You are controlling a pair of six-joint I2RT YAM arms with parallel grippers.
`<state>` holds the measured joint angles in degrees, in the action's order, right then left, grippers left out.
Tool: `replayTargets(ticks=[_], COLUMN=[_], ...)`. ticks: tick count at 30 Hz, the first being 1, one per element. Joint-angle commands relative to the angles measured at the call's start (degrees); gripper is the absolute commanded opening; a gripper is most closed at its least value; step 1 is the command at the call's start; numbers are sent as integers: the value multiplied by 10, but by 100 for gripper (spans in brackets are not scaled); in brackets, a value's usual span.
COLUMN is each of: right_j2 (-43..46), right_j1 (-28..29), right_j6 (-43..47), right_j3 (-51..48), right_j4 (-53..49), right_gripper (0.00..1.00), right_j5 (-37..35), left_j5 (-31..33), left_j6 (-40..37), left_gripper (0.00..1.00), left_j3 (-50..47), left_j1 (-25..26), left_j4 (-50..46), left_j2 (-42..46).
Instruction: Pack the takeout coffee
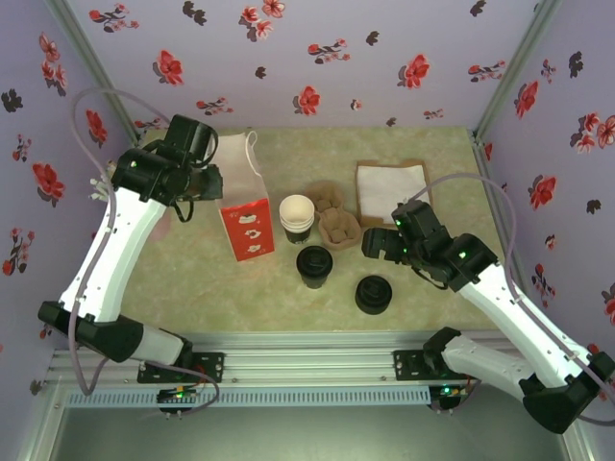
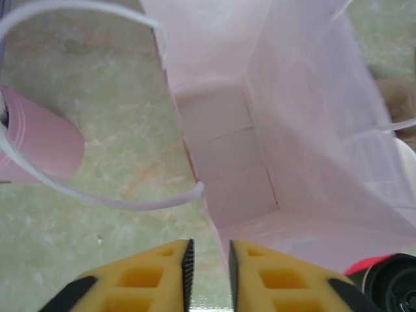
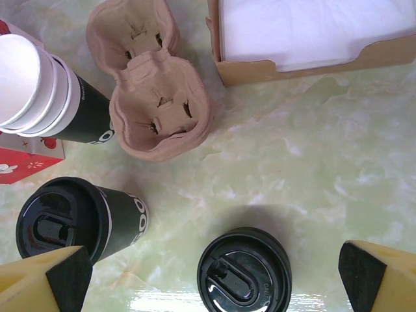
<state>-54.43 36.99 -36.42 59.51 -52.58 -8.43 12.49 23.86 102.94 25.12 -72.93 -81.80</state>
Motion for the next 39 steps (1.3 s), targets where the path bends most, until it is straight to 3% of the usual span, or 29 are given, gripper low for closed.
replayTargets(ticks=[1, 6, 11, 15, 20, 25, 32, 36, 39], right_j2=[3, 3, 0, 2, 7, 17, 33, 47, 60], right_j1=[-4, -4, -3, -3, -3, -3, -3, -4, -3], right_j6=[-3, -5, -7, -9, -11, -10, -10, -10, -10], right_j3=[-7, -10, -13, -16, -20, -25, -34, -38, -44], right_j4=[11, 15, 21, 24, 25, 25, 22, 15, 7], right_gripper=[99, 99, 99, 99, 99, 99, 99, 99, 99], right_j5=[10, 14, 21, 25, 28, 26, 26, 28, 24], left_j5=[-35, -73, -58, -12, -18, -37, -53, -59, -59], left_j6=[20, 33, 81, 161, 222, 240, 245, 247, 251], left_gripper=[32, 44, 47, 37, 22, 22, 40, 40, 31], left_j3=[-23, -72, -86, -85, -88, -86, -95, -91, -91], left_j1=[-21, -25, -33, -33, -32, -31, -27, -23, -20], left_j4=[12, 46, 53, 35, 38, 40, 55, 62, 63], left_j2=[6, 25, 24, 16, 18, 12, -1, -12, -18])
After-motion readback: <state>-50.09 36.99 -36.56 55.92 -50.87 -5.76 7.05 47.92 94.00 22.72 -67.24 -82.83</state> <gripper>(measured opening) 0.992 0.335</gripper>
